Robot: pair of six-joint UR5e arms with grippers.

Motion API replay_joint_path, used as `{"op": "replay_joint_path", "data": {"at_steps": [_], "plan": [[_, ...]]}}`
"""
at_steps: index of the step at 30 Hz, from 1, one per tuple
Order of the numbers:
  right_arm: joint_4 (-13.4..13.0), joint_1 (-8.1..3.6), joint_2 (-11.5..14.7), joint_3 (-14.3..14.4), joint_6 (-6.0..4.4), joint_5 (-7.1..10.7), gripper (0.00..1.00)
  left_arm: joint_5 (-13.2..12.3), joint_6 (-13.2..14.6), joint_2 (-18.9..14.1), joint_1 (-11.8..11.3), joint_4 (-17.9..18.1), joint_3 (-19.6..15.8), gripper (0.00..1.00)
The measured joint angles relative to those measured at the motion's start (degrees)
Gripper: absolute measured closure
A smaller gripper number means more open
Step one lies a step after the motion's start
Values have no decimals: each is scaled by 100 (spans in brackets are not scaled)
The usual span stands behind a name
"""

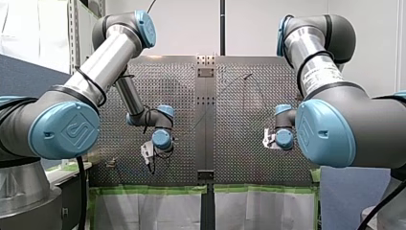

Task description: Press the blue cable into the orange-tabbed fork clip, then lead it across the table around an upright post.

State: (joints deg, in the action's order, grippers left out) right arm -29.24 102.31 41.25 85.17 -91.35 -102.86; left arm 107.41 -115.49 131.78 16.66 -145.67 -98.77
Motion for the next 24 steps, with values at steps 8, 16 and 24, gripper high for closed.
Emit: {"op": "replay_joint_path", "data": {"at_steps": [8,16,24], "plan": [[-3,-85,-168,12,36,0,100,-13,0,0,3,-2,1,44],[-10,-124,-247,19,53,-12,100,-15,0,0,-2,-11,1,44],[-55,-150,-308,37,62,-30,100,1,0,0,2,-47,0,44]]}}
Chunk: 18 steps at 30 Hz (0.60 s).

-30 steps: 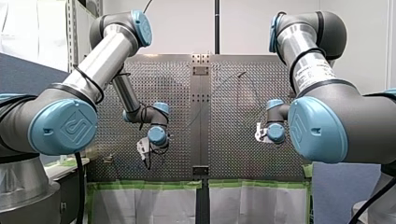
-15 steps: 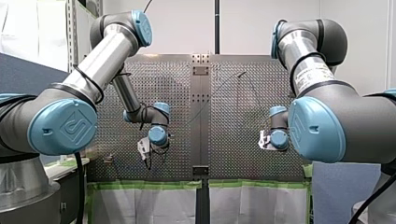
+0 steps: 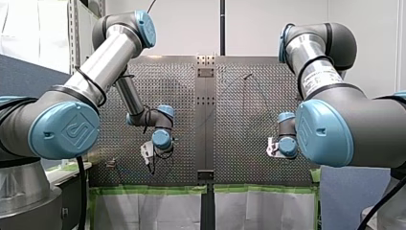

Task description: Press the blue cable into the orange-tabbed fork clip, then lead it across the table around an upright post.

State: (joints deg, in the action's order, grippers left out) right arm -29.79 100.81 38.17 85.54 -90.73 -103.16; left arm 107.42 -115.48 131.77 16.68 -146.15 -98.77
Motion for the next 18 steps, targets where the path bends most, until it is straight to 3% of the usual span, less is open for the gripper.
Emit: {"op": "replay_joint_path", "data": {"at_steps": [18], "plan": [[-221,-98,-254,3,-74,8,100,18,0,0,-12,-8,0,44]]}}
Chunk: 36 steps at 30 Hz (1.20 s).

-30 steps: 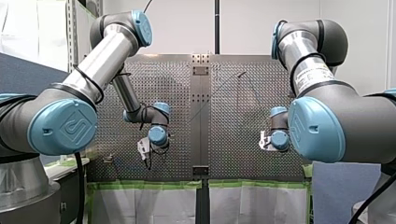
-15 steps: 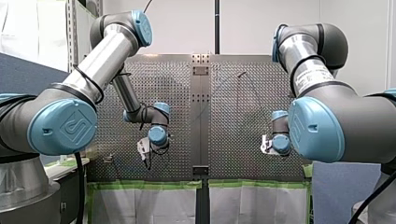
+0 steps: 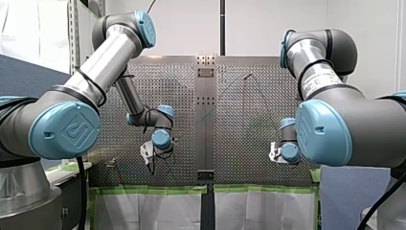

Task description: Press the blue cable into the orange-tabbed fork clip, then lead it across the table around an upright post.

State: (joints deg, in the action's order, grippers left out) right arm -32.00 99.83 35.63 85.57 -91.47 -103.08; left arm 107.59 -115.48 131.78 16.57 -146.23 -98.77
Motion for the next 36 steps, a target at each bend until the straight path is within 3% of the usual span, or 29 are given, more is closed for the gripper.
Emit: {"op": "replay_joint_path", "data": {"at_steps": [9,36], "plan": [[-47,-3,-183,0,-3,-9,100,-11,0,0,-22,-3,0,44],[-179,-7,-227,0,-35,14,100,-31,0,0,-20,-17,0,44]]}}
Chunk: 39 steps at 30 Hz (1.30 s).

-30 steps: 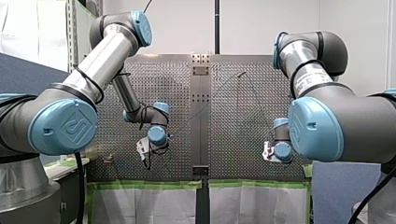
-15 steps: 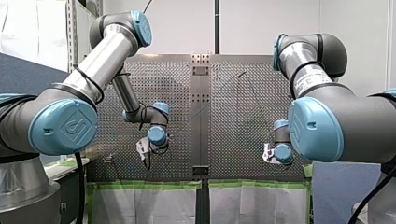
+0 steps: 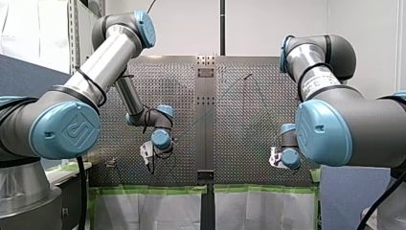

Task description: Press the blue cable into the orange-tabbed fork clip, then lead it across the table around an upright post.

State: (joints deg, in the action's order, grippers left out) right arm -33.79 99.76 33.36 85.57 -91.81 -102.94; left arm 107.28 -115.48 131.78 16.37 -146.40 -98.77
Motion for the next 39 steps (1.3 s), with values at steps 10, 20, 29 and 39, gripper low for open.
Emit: {"op": "replay_joint_path", "data": {"at_steps": [10,20,29,39], "plan": [[-45,1,-29,0,-22,24,100,-103,-8,0,17,-20,0,44],[-234,-3,-295,-43,-93,70,100,-97,-9,0,12,-44,0,44],[-381,-3,-475,-74,-140,97,100,-74,-9,0,-11,-47,0,44],[-400,-4,-561,-83,-142,90,100,-72,-2,0,-15,-47,0,44]]}}
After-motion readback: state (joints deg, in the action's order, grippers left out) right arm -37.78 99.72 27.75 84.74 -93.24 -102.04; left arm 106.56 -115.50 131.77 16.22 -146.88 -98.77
